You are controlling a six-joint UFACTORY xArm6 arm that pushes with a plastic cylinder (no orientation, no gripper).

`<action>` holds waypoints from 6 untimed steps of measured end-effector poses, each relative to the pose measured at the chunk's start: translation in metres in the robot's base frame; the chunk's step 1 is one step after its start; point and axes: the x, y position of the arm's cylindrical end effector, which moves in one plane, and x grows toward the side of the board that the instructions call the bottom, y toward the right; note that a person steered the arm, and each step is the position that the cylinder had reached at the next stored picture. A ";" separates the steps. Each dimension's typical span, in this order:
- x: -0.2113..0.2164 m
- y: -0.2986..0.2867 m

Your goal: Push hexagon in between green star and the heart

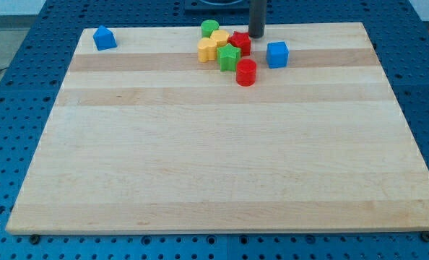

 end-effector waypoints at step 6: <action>0.063 -0.091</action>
